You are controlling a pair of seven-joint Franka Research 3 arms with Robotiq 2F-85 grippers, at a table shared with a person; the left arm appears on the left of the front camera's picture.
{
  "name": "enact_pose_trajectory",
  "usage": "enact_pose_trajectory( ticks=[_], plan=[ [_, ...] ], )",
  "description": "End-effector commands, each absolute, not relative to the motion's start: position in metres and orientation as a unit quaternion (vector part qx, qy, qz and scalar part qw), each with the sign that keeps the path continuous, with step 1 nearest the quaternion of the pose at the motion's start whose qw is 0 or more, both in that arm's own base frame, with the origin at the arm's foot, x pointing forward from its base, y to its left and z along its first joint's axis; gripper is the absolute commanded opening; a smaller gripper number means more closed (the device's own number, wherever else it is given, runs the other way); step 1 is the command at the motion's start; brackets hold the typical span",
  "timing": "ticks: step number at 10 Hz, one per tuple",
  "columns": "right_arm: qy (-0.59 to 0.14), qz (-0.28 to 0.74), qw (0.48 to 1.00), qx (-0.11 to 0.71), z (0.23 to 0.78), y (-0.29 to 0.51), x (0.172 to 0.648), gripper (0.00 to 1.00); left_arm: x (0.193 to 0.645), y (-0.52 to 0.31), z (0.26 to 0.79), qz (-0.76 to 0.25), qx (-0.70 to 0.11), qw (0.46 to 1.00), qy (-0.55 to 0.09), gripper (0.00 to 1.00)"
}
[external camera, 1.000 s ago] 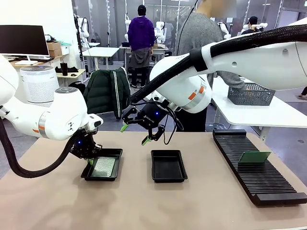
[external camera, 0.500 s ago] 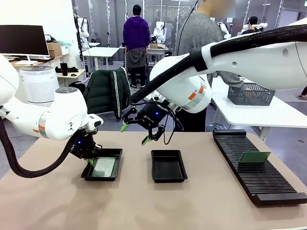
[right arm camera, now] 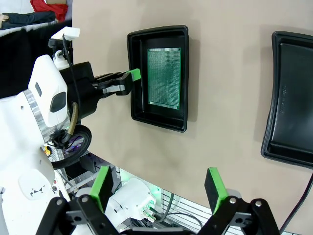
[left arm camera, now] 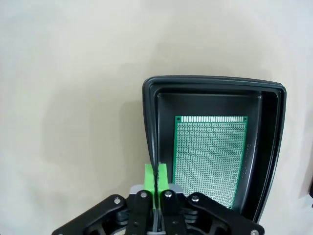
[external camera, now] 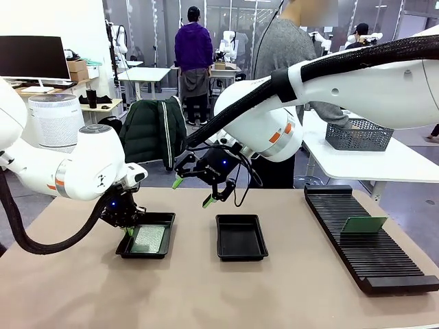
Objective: Inspect and transfer BCBs to ESD trays.
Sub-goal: Pick up the ESD tray and place it on the left side of the table.
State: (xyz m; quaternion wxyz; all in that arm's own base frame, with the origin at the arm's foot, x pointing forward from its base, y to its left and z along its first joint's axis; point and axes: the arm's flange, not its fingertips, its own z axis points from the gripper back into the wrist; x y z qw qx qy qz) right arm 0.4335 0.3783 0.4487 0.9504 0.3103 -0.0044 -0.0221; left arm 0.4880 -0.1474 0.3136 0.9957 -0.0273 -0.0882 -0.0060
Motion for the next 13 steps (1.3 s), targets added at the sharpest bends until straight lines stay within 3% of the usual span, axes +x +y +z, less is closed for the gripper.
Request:
enact_pose_trajectory(
  ticks=[1, 6, 13],
  plan=[
    [-0.004, -0.023, 0.950, 0.310, 0.448, 0.378, 0.433, 1.00, 0.488, -0.147, 0.314, -0.006, -0.028, 0.996, -0.090, 0.00],
    [-0.004, -0.023, 0.950, 0.310, 0.448, 0.378, 0.433, 1.00, 0.483, -0.129, 0.321, -0.008, -0.022, 0.996, -0.090, 0.03],
    [-0.004, -0.023, 0.950, 0.310, 0.448, 0.378, 0.433, 1.00, 0.466, -0.007, 0.327, -0.006, -0.037, 0.994, -0.100, 0.03]
  ],
)
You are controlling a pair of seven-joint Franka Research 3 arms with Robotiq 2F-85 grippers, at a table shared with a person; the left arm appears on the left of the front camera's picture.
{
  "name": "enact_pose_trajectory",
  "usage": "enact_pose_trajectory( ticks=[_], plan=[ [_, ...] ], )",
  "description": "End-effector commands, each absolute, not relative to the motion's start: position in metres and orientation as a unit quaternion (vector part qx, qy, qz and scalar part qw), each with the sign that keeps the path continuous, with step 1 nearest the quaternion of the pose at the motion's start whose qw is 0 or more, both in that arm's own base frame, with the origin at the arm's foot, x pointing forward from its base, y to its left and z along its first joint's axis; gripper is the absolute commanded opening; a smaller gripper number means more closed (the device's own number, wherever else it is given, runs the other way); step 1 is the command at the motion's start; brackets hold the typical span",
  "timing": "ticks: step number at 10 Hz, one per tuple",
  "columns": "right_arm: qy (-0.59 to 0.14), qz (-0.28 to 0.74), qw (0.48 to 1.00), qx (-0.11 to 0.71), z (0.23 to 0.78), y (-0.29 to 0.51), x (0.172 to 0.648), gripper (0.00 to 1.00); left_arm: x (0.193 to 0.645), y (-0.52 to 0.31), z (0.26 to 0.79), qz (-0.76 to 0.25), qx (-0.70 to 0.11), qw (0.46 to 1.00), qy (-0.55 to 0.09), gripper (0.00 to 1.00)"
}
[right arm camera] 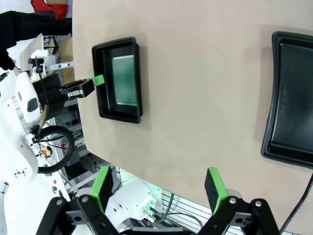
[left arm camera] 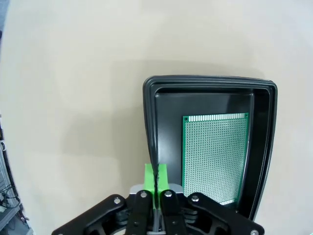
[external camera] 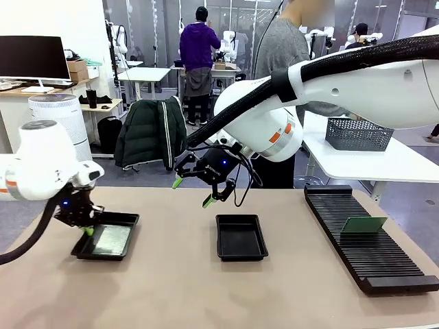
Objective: Inspect and transfer BCBs to ESD trays.
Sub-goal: Pick up the ESD tray and place it on the left side of the table.
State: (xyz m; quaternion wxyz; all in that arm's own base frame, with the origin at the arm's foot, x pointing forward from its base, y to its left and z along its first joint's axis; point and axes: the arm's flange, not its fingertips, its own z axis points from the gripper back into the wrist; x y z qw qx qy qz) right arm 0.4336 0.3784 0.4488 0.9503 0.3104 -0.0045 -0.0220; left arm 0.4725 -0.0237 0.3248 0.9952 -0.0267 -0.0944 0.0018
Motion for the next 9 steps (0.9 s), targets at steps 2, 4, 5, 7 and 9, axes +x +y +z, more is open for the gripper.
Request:
enact_pose_trajectory(
  ticks=[2, 4, 5, 7, 9],
  plan=[
    [-0.004, -0.023, 0.950, 0.310, 0.448, 0.378, 0.433, 1.00, 0.463, 0.029, 0.329, -0.009, -0.039, 0.994, -0.098, 0.03],
    [-0.004, -0.023, 0.950, 0.310, 0.448, 0.378, 0.433, 1.00, 0.462, 0.065, 0.328, -0.006, -0.044, 0.994, -0.098, 0.03],
    [-0.004, -0.023, 0.950, 0.310, 0.448, 0.378, 0.433, 1.00, 0.463, 0.080, 0.325, -0.003, -0.048, 0.994, -0.096, 0.03],
    [-0.004, -0.023, 0.950, 0.310, 0.448, 0.378, 0.433, 1.00, 0.464, 0.110, 0.323, 0.003, -0.062, 0.993, -0.101, 0.03],
    [-0.004, -0.023, 0.950, 0.310, 0.448, 0.378, 0.433, 1.00, 0.463, 0.123, 0.322, 0.004, -0.070, 0.992, -0.104, 0.03]
  ],
)
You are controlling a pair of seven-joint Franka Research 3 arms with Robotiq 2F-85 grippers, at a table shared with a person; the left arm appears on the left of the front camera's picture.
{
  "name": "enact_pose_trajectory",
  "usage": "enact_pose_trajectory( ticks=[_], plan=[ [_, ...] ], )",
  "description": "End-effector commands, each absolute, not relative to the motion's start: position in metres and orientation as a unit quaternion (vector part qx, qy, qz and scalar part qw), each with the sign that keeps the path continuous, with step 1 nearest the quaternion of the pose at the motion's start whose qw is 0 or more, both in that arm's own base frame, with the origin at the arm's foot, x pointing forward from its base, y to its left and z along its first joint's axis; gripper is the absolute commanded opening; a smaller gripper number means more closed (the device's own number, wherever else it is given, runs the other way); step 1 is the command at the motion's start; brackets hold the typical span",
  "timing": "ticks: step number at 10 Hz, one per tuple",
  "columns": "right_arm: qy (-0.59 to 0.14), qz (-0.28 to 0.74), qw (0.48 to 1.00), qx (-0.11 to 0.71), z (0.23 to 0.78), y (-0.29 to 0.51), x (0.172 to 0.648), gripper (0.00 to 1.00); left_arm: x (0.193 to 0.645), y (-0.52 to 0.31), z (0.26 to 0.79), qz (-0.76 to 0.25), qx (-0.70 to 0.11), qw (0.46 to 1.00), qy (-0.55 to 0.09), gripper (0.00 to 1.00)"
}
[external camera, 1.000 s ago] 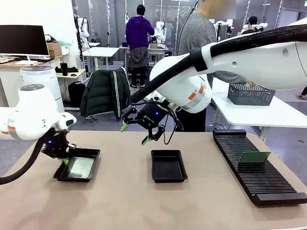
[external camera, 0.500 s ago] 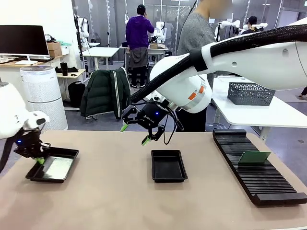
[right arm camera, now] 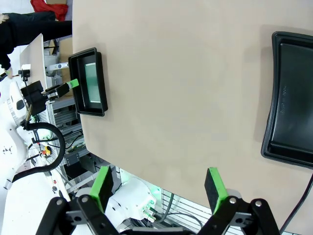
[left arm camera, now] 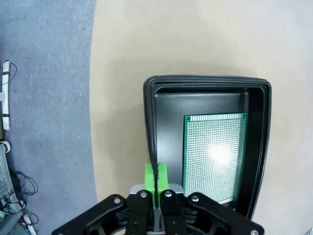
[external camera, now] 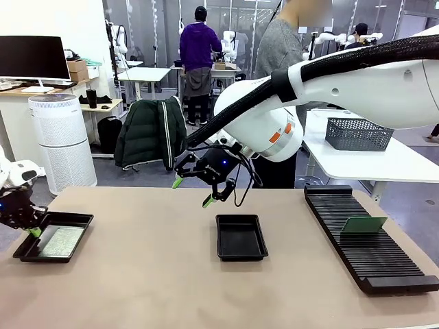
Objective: Inspect and transfer BCBs to ESD trays.
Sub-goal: Pick up the ESD tray and place it on the left side of the table.
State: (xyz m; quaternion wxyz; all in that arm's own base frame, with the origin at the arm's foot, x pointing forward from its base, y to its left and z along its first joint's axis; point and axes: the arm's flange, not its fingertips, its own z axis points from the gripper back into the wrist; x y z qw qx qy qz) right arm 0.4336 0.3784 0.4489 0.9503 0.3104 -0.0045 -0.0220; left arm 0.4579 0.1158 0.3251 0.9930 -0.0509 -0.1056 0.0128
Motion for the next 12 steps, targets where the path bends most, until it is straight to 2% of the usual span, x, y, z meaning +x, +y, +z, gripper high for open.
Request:
enact_pose_trajectory(
  ticks=[1, 12],
  plan=[
    [-0.004, -0.023, 0.950, 0.310, 0.4482, 0.3776, 0.4332, 1.00, 0.4650, 0.1255, 0.3199, 0.003, -0.073, 0.992, -0.099, 0.03],
    [-0.004, -0.023, 0.950, 0.310, 0.4482, 0.3776, 0.4332, 1.00, 0.4657, 0.1182, 0.3199, 0.009, -0.062, 0.994, -0.094, 0.03]
  ],
)
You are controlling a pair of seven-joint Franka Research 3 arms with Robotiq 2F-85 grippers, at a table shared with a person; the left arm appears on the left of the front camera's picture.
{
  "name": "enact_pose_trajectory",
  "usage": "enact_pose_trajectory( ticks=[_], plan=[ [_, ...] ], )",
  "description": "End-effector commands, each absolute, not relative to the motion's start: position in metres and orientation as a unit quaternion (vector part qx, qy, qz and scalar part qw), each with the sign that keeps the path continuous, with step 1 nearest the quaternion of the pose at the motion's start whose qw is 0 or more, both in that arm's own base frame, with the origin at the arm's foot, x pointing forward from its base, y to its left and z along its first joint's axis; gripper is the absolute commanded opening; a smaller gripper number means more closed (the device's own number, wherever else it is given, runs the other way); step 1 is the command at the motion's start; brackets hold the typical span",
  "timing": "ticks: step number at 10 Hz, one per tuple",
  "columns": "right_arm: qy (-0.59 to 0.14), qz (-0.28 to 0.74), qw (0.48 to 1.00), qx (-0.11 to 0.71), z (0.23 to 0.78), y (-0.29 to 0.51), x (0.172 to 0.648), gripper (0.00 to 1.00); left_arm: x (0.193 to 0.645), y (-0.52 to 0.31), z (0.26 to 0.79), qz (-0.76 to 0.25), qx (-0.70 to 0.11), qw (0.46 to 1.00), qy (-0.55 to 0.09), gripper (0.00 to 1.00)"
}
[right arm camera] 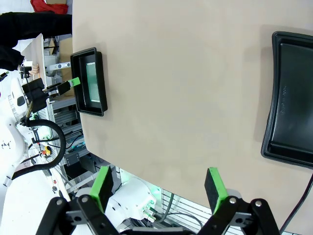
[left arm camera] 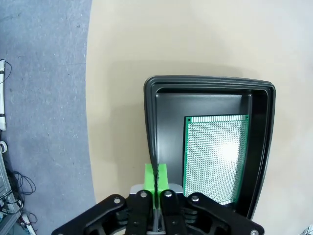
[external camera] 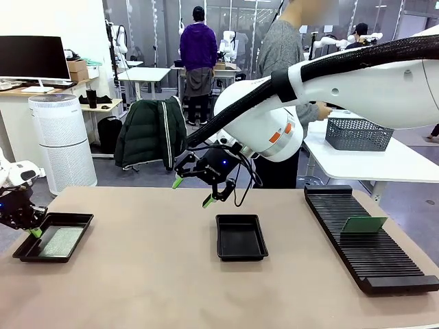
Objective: Inspect and transfer BCBs to ESD trays.
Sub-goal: Pick up the ESD tray and place it on the left side of the table.
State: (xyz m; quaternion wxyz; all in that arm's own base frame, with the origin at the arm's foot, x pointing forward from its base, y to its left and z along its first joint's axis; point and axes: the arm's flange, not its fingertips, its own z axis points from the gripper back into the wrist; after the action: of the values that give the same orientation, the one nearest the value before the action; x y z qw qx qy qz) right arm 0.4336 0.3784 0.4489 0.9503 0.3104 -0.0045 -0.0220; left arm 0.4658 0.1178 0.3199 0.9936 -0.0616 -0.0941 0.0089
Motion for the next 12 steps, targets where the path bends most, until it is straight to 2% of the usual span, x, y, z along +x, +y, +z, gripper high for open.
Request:
enact_pose_trajectory(
  ticks=[1, 3, 4, 6, 7, 8, 12],
  plan=[
    [-0.004, -0.023, 0.950, 0.310, 0.448, 0.378, 0.433, 1.00, 0.465, 0.118, 0.321, 0.008, -0.064, 0.994, -0.091, 0.30],
    [-0.004, -0.023, 0.950, 0.310, 0.448, 0.378, 0.433, 1.00, 0.463, 0.118, 0.322, 0.005, -0.067, 0.994, -0.091, 0.86],
    [-0.004, -0.023, 0.950, 0.310, 0.448, 0.378, 0.433, 1.00, 0.462, 0.117, 0.322, 0.006, -0.067, 0.994, -0.091, 1.00],
    [-0.004, -0.023, 0.950, 0.310, 0.448, 0.378, 0.433, 1.00, 0.461, 0.116, 0.324, 0.005, -0.067, 0.994, -0.090, 1.00],
    [-0.004, -0.023, 0.950, 0.310, 0.448, 0.378, 0.433, 1.00, 0.461, 0.116, 0.325, 0.004, -0.067, 0.994, -0.091, 0.93],
    [-0.004, -0.023, 0.950, 0.310, 0.448, 0.378, 0.433, 1.00, 0.461, 0.115, 0.327, 0.001, -0.064, 0.994, -0.091, 1.00],
    [-0.004, -0.023, 0.950, 0.310, 0.448, 0.378, 0.433, 1.00, 0.452, 0.115, 0.351, 0.005, -0.074, 0.992, -0.101, 1.00]
  ],
)
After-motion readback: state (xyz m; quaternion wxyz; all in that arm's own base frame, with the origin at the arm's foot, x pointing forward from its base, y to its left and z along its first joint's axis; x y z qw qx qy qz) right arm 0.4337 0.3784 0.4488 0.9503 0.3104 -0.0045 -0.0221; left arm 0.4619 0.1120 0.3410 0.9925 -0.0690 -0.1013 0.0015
